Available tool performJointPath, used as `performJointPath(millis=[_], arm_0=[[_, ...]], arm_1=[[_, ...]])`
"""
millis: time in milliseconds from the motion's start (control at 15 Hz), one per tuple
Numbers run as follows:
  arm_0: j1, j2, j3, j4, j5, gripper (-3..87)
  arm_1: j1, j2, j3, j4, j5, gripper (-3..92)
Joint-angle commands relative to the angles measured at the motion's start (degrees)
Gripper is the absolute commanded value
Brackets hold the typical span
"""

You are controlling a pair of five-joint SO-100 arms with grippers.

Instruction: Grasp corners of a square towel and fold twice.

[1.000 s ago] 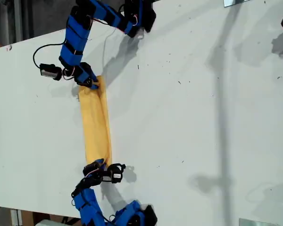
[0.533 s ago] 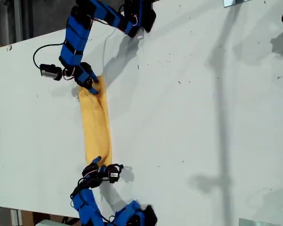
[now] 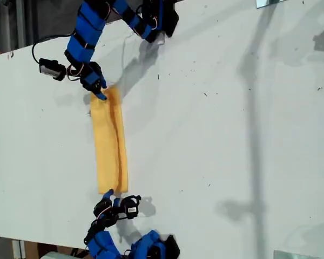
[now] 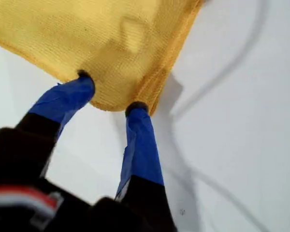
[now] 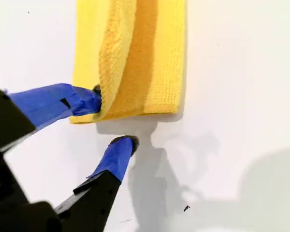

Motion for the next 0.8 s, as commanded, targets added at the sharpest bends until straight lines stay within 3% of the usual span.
performJointPath(millis=[0, 267, 333, 467, 533, 600, 667, 733], arm_0=[[0.26, -0.18, -1.49, -2.11, 0.53, 13.4], [4.13, -9.05, -10.2, -0.62, 4.66, 16.8], [4.48, -13.36, -17.31, 5.63, 6.94, 21.1], [4.31, -12.74, -14.68, 0.09, 9.05, 24.3], [3.34, -19.6, -21.36, 8.17, 7.29, 27.5], [0.88, -17.58, -19.78, 9.05, 5.8, 27.2], [1.49, -11.16, -11.69, -0.53, 7.29, 30.0], [1.14, -12.74, -13.89, 3.87, 5.54, 29.7]], arm_1=[[0.88, 5.27, 0.35, -1.41, 0.53, 17.1], [-0.18, 0.97, -2.02, -1.76, 0.18, 18.8], [-0.53, -1.67, -3.69, -1.41, 0.0, 19.4], [-1.32, -5.19, -6.06, -1.05, 0.0, 20.8], [-1.41, -6.68, -7.21, -0.53, -0.09, 21.1], [-1.67, -7.21, -7.65, -0.35, -0.26, 21.1], [-1.67, -7.38, -7.82, -0.26, -0.26, 21.1], [-1.76, -7.65, -8.0, -0.26, -0.26, 21.1]])
